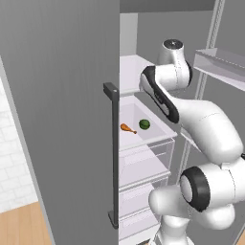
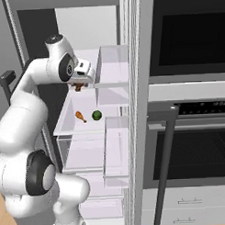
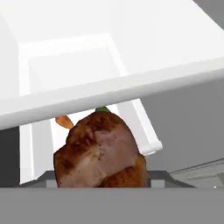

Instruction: Place one avocado and one chicken drumstick in each tupperware on the nearby counter, to pack two identical lunches.

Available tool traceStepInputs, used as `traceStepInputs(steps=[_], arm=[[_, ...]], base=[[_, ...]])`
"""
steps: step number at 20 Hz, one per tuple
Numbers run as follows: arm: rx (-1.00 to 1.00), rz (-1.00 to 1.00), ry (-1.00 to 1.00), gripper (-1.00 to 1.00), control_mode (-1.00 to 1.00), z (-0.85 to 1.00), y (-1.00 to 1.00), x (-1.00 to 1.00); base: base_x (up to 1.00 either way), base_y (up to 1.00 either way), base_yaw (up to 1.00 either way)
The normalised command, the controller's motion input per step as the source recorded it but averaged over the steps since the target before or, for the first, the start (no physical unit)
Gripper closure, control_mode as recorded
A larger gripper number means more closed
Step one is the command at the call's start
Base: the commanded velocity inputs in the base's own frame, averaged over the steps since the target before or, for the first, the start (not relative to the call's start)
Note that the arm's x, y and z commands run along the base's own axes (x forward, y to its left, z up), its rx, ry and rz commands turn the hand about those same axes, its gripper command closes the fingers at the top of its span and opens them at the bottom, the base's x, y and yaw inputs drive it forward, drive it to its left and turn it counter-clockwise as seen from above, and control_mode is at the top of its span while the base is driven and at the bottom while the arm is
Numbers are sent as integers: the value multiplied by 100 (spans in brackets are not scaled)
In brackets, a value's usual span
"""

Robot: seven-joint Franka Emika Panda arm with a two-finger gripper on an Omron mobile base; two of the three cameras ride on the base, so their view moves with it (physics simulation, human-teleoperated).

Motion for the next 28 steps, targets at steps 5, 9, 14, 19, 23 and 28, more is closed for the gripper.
traceStepInputs(steps=[5,9,14,19,23,28], arm=[[0,18,1,100,-100,-93,0,-100],[0,17,0,100,-100,-75,-2,-100],[0,14,1,100,-100,-58,-1,-100],[0,2,1,100,100,-10,0,-20],[0,0,0,100,100,0,0,0],[0,0,0,100,100,0,0,0]], base=[[0,0,0],[0,0,0],[0,0,0],[-80,-8,7],[-100,-68,-4],[-76,-100,-22]])
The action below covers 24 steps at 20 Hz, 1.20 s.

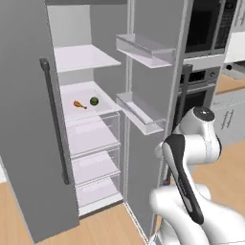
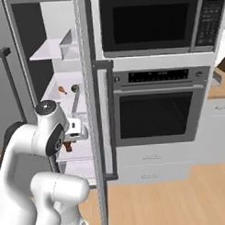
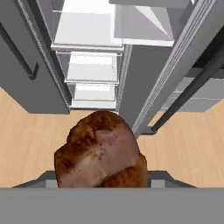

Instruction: Place one avocado and one chicken drumstick in each tupperware on the nearby counter, to pack two identical lunches.

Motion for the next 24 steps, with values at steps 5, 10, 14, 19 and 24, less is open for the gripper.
traceStepInputs(steps=[5,10,14,19,24], arm=[[0,0,0,100,100,0,0,0],[0,0,0,100,100,0,0,0],[0,0,0,100,100,0,0,0],[0,0,0,100,100,0,0,0],[0,0,0,100,100,0,0,0]], base=[[-11,-100,-35],[53,-100,-30],[100,-100,-22],[100,-100,-5],[100,-100,0]])
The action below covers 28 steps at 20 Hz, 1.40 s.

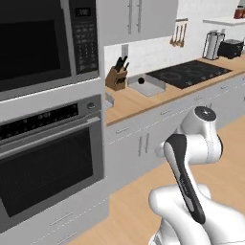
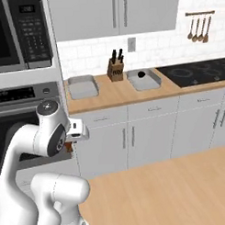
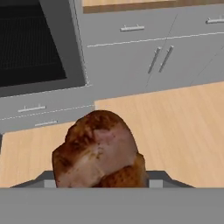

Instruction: Place one avocado and one chicken drumstick in each tupperware on the nearby counter, to pack two identical lunches.

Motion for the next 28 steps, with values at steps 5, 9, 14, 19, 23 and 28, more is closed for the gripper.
traceStepInputs(steps=[5,9,14,19,23,28], arm=[[0,0,0,100,100,0,0,0],[0,0,0,100,100,0,0,0],[0,0,0,100,100,0,0,0],[0,0,0,100,100,0,0,0],[0,0,0,100,100,0,0,0],[0,0,0,100,100,0,0,0]], base=[[100,-100,3],[100,-96,10],[100,-61,19],[100,-31,27],[100,0,31],[100,0,32]])
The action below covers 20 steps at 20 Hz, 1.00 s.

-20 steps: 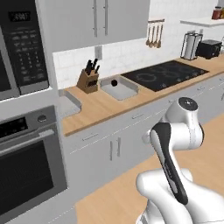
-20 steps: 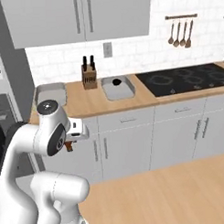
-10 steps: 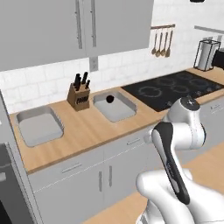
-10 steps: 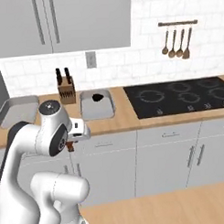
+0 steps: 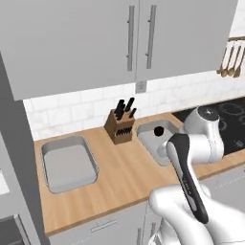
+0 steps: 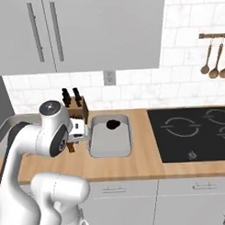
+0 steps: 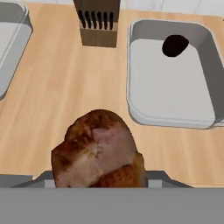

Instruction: Place one avocado and one chicken drumstick in each tupperware on the nearby counter, to pack two identical lunches.

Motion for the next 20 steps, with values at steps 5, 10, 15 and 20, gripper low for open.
traceStepInputs(steps=[5,10,15,20], arm=[[3,11,17,100,-100,-28,-27,60],[5,13,23,100,-100,-43,-70,89],[2,15,11,100,-100,-17,-37,100],[0,11,1,100,-100,-14,-33,82]], base=[[40,-3,11],[0,0,0],[0,0,0],[0,0,0]])
